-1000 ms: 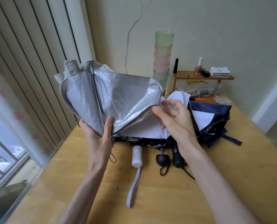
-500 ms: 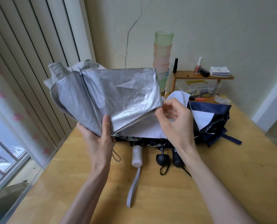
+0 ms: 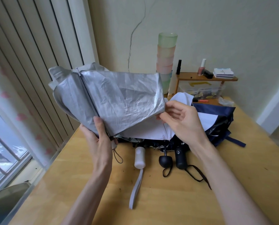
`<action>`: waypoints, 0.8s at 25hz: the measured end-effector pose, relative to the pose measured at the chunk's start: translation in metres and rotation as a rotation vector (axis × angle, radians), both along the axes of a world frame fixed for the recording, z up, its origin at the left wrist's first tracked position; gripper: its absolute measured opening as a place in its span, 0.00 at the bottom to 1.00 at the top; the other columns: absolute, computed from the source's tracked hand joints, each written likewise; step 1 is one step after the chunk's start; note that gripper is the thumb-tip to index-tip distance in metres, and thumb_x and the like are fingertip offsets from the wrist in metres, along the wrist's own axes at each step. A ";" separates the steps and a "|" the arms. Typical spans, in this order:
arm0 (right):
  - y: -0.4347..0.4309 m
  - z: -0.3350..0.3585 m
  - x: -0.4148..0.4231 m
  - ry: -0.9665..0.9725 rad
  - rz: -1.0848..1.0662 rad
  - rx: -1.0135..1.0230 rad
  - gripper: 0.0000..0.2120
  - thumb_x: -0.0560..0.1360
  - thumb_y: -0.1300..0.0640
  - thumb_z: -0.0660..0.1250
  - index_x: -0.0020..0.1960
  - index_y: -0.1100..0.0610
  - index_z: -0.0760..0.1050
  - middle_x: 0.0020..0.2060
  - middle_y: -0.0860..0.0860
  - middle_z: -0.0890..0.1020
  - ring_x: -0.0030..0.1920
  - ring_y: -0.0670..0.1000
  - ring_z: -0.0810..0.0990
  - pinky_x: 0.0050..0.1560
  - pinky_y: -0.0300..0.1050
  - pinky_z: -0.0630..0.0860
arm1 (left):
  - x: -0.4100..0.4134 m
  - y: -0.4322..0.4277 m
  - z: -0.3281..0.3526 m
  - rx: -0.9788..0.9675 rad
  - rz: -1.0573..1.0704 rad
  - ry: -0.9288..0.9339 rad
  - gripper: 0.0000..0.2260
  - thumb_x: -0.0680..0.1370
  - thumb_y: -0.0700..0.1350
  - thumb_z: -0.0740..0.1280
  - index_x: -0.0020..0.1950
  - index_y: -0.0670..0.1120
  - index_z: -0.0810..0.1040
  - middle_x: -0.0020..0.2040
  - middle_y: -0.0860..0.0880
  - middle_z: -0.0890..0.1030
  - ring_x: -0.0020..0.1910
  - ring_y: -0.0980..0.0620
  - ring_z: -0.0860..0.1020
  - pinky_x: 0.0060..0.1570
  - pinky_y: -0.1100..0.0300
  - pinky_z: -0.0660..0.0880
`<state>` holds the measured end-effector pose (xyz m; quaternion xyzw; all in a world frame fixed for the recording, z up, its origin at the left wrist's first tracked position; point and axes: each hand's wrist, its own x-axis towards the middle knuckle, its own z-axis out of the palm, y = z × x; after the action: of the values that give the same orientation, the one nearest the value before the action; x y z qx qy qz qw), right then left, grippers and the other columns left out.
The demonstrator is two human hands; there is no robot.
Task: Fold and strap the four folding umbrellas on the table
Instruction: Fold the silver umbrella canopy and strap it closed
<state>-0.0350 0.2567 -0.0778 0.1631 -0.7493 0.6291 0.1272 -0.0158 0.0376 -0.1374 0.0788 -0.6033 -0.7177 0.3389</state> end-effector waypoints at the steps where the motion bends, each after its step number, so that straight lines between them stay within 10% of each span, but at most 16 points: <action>1: 0.004 0.003 0.002 -0.064 0.085 -0.008 0.13 0.79 0.68 0.71 0.60 0.55 0.83 0.53 0.50 0.89 0.56 0.50 0.87 0.62 0.44 0.81 | 0.001 0.002 -0.001 -0.012 -0.006 0.005 0.17 0.85 0.57 0.61 0.65 0.46 0.65 0.48 0.51 0.75 0.38 0.58 0.78 0.33 0.57 0.79; 6: -0.005 0.006 0.007 -0.213 0.084 -0.203 0.14 0.81 0.50 0.72 0.64 0.54 0.83 0.54 0.47 0.89 0.58 0.46 0.86 0.61 0.47 0.81 | 0.004 0.004 -0.002 -0.104 0.003 -0.010 0.15 0.83 0.56 0.69 0.62 0.54 0.66 0.55 0.36 0.75 0.44 0.35 0.79 0.37 0.39 0.80; 11: -0.003 -0.004 -0.003 -0.074 -0.117 -0.114 0.12 0.84 0.57 0.69 0.56 0.67 0.83 0.47 0.59 0.88 0.47 0.49 0.85 0.44 0.41 0.82 | 0.004 0.004 0.001 -0.074 -0.025 0.004 0.21 0.80 0.49 0.74 0.64 0.51 0.65 0.51 0.38 0.75 0.34 0.45 0.74 0.27 0.56 0.75; 17: -0.008 -0.001 -0.001 -0.104 -0.052 -0.232 0.11 0.87 0.59 0.63 0.61 0.58 0.84 0.53 0.49 0.89 0.58 0.47 0.86 0.62 0.42 0.80 | 0.003 -0.001 -0.001 -0.118 -0.020 0.000 0.25 0.78 0.60 0.75 0.67 0.54 0.65 0.64 0.41 0.76 0.58 0.36 0.80 0.54 0.31 0.80; 20: -0.008 -0.005 -0.004 -0.143 -0.138 -0.332 0.11 0.87 0.60 0.63 0.62 0.57 0.83 0.54 0.49 0.89 0.59 0.49 0.86 0.69 0.56 0.79 | 0.003 0.000 0.000 -0.092 -0.053 -0.005 0.26 0.81 0.59 0.72 0.73 0.55 0.64 0.67 0.44 0.76 0.60 0.42 0.81 0.55 0.35 0.82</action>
<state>-0.0385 0.2485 -0.0824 0.0428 -0.6519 0.7437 0.1417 -0.0131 0.0376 -0.1370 0.0491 -0.6384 -0.6976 0.3214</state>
